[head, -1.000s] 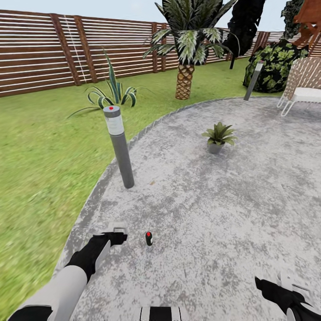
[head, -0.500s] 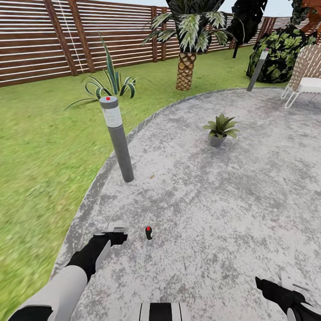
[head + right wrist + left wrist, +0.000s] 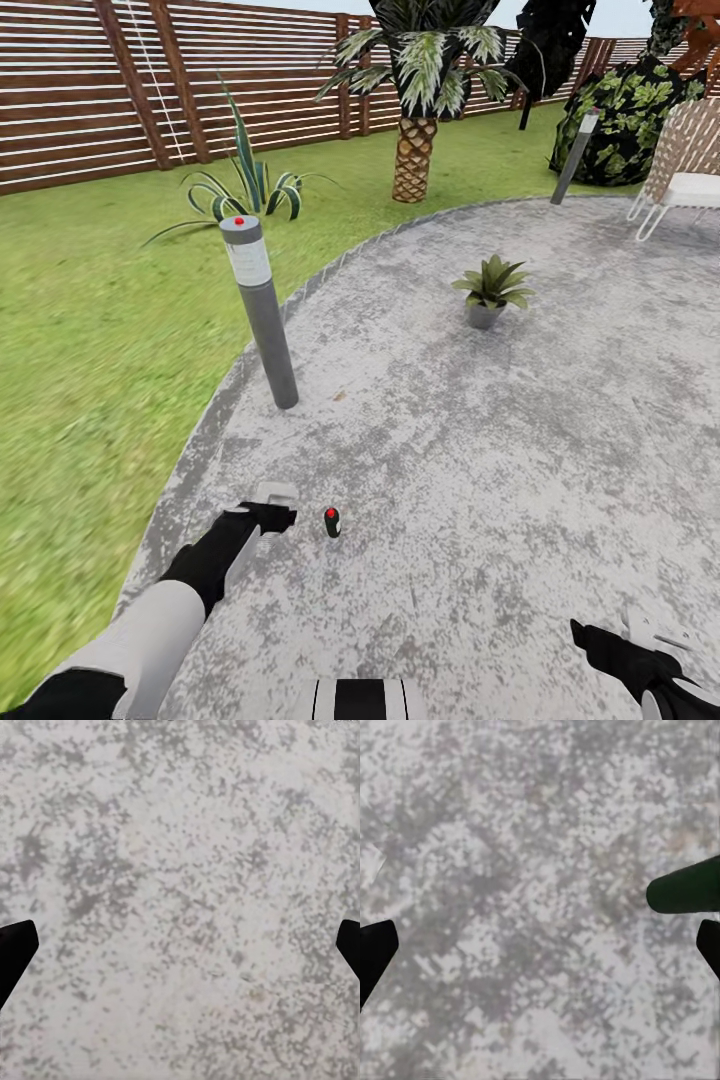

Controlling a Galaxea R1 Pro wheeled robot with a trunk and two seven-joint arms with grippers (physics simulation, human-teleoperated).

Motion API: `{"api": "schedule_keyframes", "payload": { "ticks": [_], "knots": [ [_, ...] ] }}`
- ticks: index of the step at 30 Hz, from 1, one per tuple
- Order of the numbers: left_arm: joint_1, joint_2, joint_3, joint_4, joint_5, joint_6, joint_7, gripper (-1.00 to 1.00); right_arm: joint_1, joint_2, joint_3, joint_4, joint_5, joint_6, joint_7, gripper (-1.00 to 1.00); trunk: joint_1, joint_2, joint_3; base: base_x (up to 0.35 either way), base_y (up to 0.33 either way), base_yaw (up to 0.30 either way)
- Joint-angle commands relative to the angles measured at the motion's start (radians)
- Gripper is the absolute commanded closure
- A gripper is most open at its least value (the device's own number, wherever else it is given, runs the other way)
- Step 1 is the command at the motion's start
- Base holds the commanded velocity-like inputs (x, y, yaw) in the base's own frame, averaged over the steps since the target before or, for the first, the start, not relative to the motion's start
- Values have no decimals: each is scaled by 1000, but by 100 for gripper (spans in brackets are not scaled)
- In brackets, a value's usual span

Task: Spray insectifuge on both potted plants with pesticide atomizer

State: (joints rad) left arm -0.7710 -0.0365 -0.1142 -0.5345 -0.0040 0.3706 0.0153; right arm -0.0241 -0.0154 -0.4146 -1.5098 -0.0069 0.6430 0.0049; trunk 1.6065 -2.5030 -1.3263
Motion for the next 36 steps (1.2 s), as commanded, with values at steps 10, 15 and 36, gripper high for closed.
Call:
{"api": "schedule_keyframes", "payload": {
  "ticks": [10, 15, 36],
  "knots": [
    [-147, -53, -36, 2, 1, 6, 2, -100, -10, -85, -3, 1, -2, 14, 3, -100, 0, 0, -1, 0, 0, 0],
    [-149, -53, -36, 2, -2, 7, 2, -100, -18, -90, -2, 0, -2, 15, 4, -100, 0, 0, -1, 0, 0, 0],
    [-121, -53, -32, -5, 8, -94, 0, -100, -19, -89, -1, 0, -2, 15, 4, -100, 0, 0, -1, 0, -41, 0]
  ]
}}
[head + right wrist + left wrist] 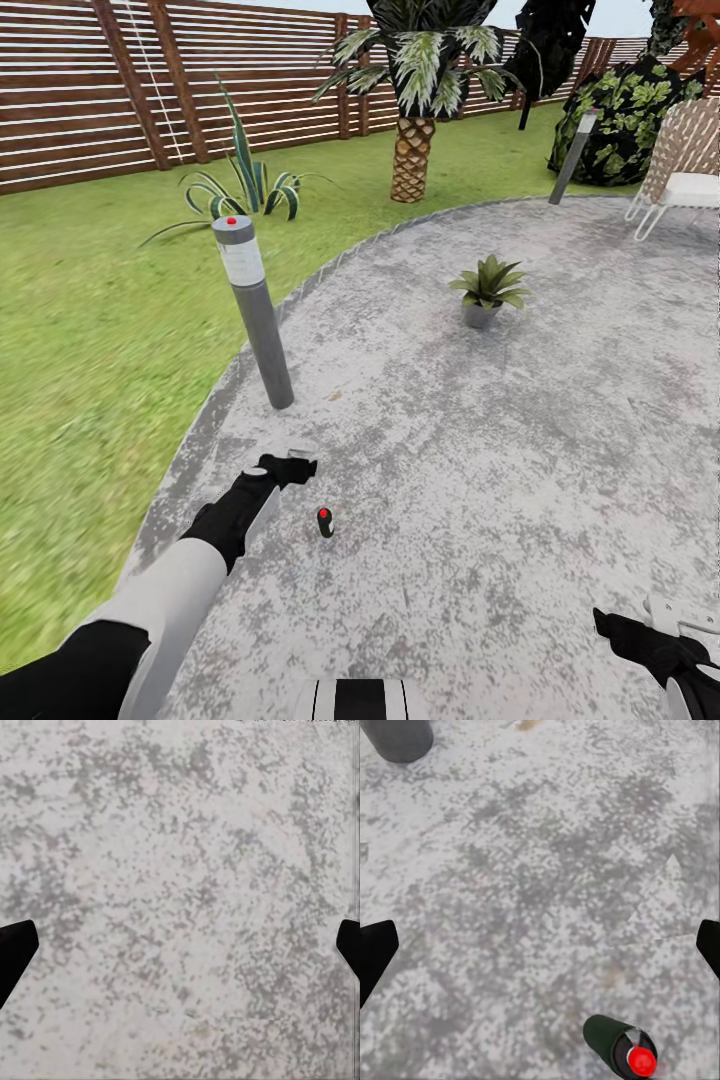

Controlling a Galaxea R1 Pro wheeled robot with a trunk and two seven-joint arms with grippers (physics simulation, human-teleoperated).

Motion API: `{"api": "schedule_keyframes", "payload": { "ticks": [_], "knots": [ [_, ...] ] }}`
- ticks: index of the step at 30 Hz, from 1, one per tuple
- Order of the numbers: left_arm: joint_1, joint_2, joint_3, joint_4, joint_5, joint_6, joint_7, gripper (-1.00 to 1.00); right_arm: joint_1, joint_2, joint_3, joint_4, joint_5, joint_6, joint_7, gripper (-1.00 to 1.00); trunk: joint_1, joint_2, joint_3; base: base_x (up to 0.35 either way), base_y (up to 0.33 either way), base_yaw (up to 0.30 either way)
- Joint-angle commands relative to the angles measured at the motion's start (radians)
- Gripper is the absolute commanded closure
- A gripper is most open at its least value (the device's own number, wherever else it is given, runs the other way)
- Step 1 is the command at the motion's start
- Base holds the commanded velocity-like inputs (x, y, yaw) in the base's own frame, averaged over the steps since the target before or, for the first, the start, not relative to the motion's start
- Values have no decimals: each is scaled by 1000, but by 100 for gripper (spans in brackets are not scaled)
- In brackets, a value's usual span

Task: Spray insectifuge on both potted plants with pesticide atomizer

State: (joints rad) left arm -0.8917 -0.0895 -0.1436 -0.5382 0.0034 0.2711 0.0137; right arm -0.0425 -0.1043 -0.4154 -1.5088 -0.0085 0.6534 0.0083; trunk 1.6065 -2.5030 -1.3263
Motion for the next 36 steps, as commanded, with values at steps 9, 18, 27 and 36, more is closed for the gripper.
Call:
{"api": "schedule_keyframes", "payload": {
  "ticks": [9, 18, 27, 36],
  "knots": [
    [17, 0, -2, -2, 1, -32, 2, -100, 0, 0, 0, -1, -1, 5, 1, -100, 0, 0, -1, 0, -77, 0],
    [17, 0, -2, -2, 1, -33, 1, -100, 0, 0, 0, -1, -1, 5, 1, -100, 0, 0, -1, 0, -172, 0],
    [17, 1, -2, -2, 1, -33, 1, -100, 0, 0, 0, -1, -1, 5, 1, -100, 0, 0, -2, 0, -136, 0],
    [17, 0, -1, -2, 1, -46, 0, -100, 0, 1, 5, -1, -1, 5, 1, -100, 0, 0, -14, 0, -6, 0]
  ]
}}
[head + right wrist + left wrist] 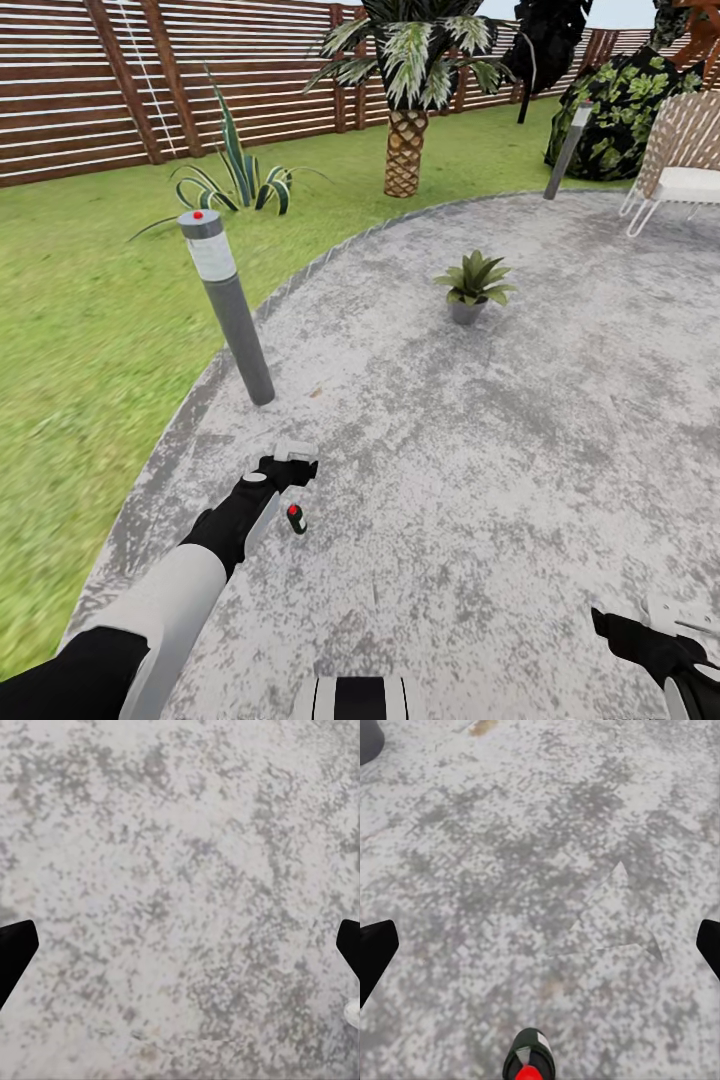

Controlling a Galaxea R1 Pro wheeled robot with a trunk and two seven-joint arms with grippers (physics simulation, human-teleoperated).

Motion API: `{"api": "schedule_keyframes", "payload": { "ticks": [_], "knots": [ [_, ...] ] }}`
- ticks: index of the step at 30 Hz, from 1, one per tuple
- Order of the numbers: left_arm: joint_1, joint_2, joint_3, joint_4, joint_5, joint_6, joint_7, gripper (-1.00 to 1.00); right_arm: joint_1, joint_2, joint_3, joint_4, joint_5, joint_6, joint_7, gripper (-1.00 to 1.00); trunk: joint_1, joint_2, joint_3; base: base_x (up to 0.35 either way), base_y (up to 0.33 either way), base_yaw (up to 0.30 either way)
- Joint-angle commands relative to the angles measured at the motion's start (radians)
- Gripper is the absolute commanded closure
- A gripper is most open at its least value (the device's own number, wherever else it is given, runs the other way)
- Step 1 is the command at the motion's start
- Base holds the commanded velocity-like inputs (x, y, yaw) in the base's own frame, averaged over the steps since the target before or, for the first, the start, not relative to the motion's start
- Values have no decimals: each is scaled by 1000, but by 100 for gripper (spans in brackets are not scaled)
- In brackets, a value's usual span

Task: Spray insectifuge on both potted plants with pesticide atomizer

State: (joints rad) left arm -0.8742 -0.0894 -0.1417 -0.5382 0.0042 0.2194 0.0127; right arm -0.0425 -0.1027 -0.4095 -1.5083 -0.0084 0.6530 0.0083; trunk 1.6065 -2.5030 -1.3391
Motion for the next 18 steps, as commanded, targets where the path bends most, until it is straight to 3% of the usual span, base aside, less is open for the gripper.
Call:
{"api": "schedule_keyframes", "payload": {
  "ticks": [1, 18],
  "knots": [
    [0, 0, -3, -2, 0, 5, 1, -100, 0, 0, 0, -1, -1, 5, 1, -100, 0, 0, -2, 0, 0, 0],
    [0, 0, -4, -2, 0, 5, 1, -100, 0, 0, 0, -1, -1, 5, 1, -100, 0, 0, -19, 0, 0, 0]
  ]
}}
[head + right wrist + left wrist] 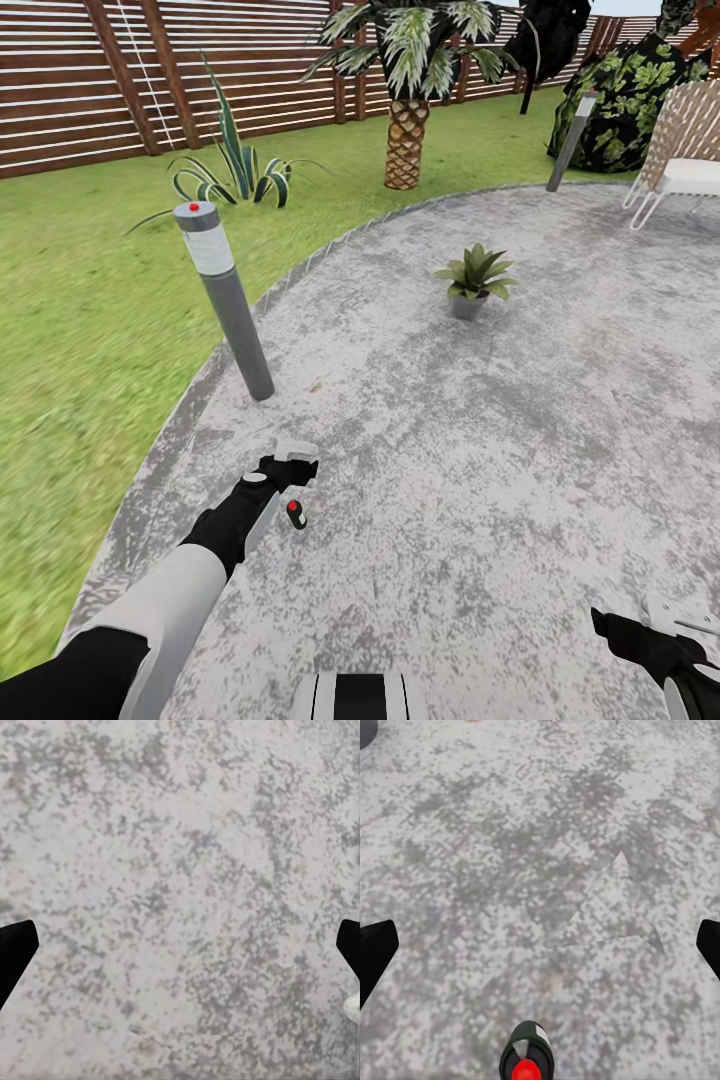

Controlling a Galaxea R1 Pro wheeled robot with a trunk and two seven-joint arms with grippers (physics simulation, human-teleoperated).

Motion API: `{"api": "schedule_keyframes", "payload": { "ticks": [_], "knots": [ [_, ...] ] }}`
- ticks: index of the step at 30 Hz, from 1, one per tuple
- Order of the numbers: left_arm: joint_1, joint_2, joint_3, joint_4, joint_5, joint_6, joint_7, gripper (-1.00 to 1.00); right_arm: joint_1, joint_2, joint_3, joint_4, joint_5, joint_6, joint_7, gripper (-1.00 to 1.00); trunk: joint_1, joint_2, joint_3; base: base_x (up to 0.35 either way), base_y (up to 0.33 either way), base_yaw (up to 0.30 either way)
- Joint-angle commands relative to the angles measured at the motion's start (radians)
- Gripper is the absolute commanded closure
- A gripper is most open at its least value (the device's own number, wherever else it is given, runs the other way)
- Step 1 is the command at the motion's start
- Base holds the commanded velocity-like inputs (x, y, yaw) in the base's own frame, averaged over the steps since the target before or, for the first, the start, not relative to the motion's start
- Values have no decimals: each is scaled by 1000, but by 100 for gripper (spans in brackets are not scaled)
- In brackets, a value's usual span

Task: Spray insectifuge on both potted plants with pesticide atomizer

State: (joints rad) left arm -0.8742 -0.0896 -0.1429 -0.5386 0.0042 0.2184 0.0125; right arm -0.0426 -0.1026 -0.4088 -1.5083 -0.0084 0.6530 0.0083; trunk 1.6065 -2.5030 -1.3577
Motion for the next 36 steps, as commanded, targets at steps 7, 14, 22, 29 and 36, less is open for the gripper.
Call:
{"api": "schedule_keyframes", "payload": {
  "ticks": [7, 14, 22, 29, 36],
  "knots": [
    [0, 1, -2, -1, 0, 6, 2, -100, 0, -1, 0, -1, -1, 5, 1, -100, 0, 0, -1, 0, 0, 0],
    [0, 1, -2, -1, 0, 6, 1, -100, 0, 0, 0, -1, -1, 5, 1, -100, 0, 0, -1, 0, 0, 0],
    [16, 0, -6, 7, -8, -175, 1, -100, 0, -2, -1, -1, -1, 5, 1, -100, 0, 0, -1, 2, 0, 0],
    [47, 1, -5, 8, -7, -196, 1, -100, 0, -2, -1, -1, -1, 5, 1, -100, 0, 0, -7, 0, 0, 0],
    [91, 6, -3, 8, -3, -283, 1, -100, 0, -2, -1, -1, -1, 5, 1, -100, 0, 0, -17, 0, 0, 5]
  ]
}}
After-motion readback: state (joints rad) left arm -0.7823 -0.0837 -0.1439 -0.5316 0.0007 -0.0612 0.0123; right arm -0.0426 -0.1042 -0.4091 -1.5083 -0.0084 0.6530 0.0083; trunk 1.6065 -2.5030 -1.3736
